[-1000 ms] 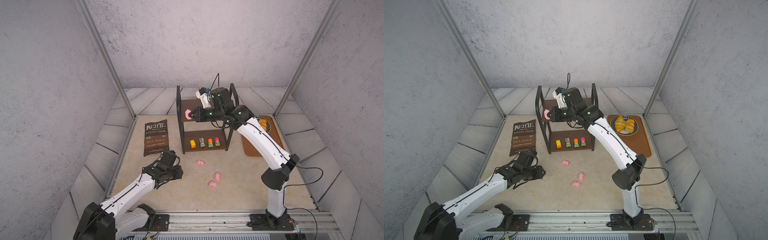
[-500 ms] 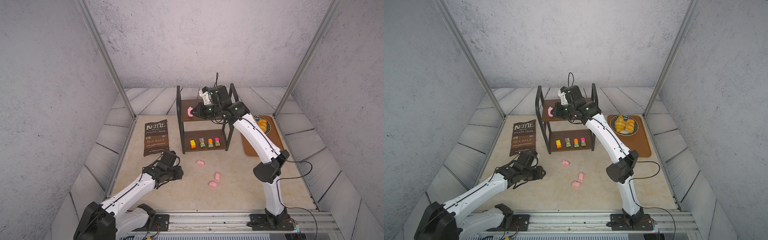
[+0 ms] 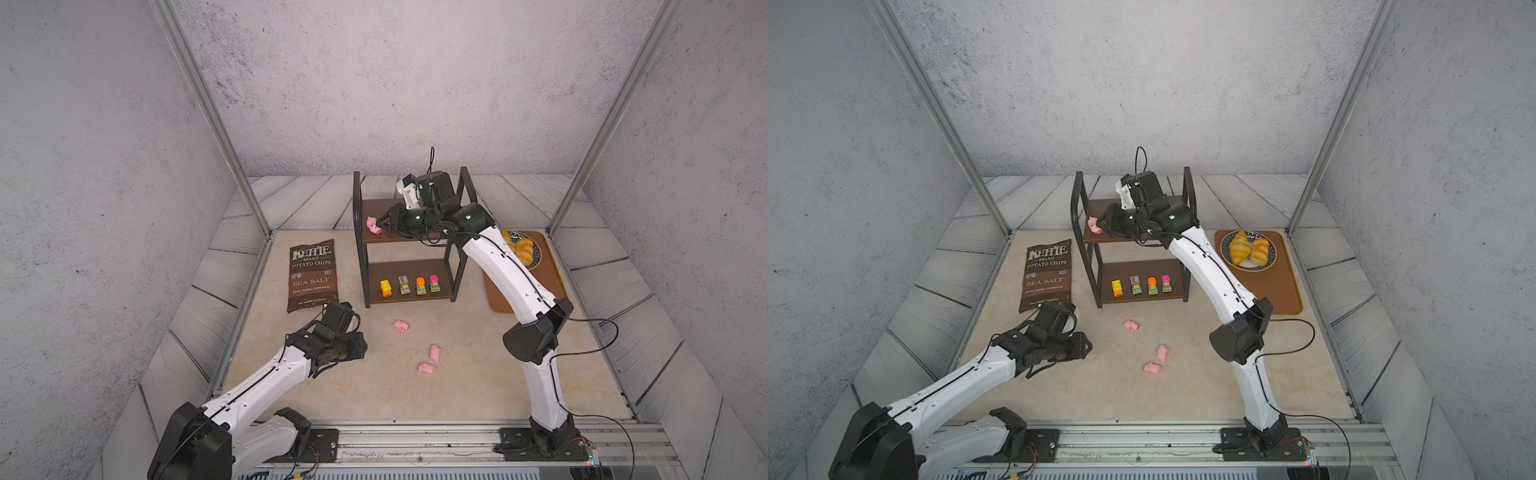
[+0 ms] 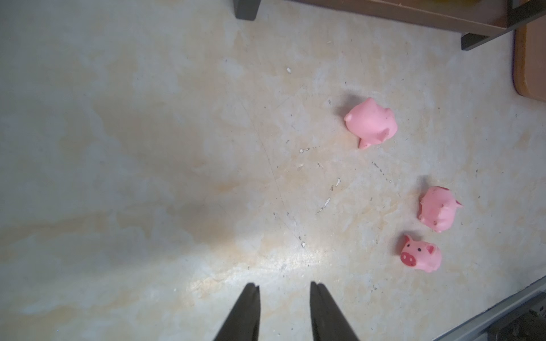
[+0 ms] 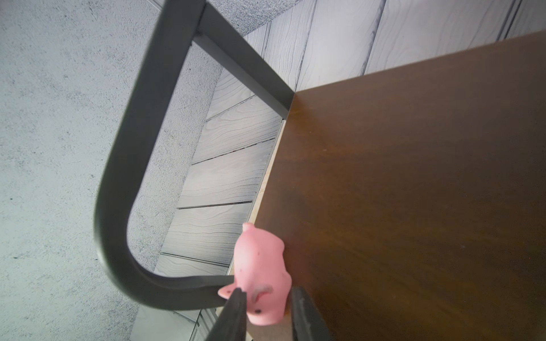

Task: Organize plastic toys on shelves
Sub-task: Place the plastic toy on the shelf.

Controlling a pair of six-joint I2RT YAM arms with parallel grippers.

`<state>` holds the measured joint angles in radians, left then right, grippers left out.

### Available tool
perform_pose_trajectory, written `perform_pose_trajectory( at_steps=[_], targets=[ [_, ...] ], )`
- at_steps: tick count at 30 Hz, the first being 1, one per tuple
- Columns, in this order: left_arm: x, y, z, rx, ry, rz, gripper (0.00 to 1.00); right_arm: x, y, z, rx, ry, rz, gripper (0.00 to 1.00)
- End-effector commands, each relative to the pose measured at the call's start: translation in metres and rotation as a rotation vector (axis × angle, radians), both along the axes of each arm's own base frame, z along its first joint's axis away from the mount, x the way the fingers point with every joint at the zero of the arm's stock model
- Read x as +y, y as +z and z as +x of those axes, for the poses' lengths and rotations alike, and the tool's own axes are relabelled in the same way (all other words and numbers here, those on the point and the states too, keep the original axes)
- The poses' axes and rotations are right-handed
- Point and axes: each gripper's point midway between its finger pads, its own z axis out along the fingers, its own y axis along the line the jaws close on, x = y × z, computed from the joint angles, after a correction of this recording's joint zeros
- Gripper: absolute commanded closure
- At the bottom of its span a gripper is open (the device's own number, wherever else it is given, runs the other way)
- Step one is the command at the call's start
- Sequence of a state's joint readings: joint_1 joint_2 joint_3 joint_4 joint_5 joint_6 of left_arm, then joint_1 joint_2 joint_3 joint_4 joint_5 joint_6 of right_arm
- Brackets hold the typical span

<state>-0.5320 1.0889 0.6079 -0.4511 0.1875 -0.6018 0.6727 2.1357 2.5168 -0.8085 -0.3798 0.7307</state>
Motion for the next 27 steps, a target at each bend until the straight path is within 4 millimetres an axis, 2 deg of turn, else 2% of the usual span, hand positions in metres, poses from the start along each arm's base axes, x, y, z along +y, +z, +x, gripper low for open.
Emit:
perform_pose_trajectory(
  at_steps=[1, 5, 10, 15, 20, 27],
  targets=[
    [0.002, -0.005, -0.001, 0.011, 0.0, 0.005, 0.66, 0.005, -0.01, 0.007, 0.012, 0.008, -0.002, 0.65],
    [0.001, -0.006, -0.001, 0.014, -0.005, 0.003, 0.66, 0.005, -0.006, 0.006, 0.001, 0.016, 0.002, 0.62],
    [0.002, -0.006, -0.002, 0.014, -0.004, 0.003, 0.66, 0.002, 0.013, 0.0, -0.057, 0.043, 0.016, 0.57],
    [0.0, -0.005, -0.002, 0.014, -0.01, -0.002, 0.66, -0.003, 0.034, -0.013, -0.133, 0.099, 0.02, 0.53],
    [-0.007, 0.001, -0.003, 0.003, -0.055, -0.03, 0.66, -0.017, 0.046, -0.038, -0.213, 0.172, -0.041, 0.53],
    [-0.026, 0.015, -0.004, -0.038, -0.144, -0.125, 0.64, -0.052, 0.034, -0.092, -0.331, 0.258, -0.175, 0.54]
  ],
)
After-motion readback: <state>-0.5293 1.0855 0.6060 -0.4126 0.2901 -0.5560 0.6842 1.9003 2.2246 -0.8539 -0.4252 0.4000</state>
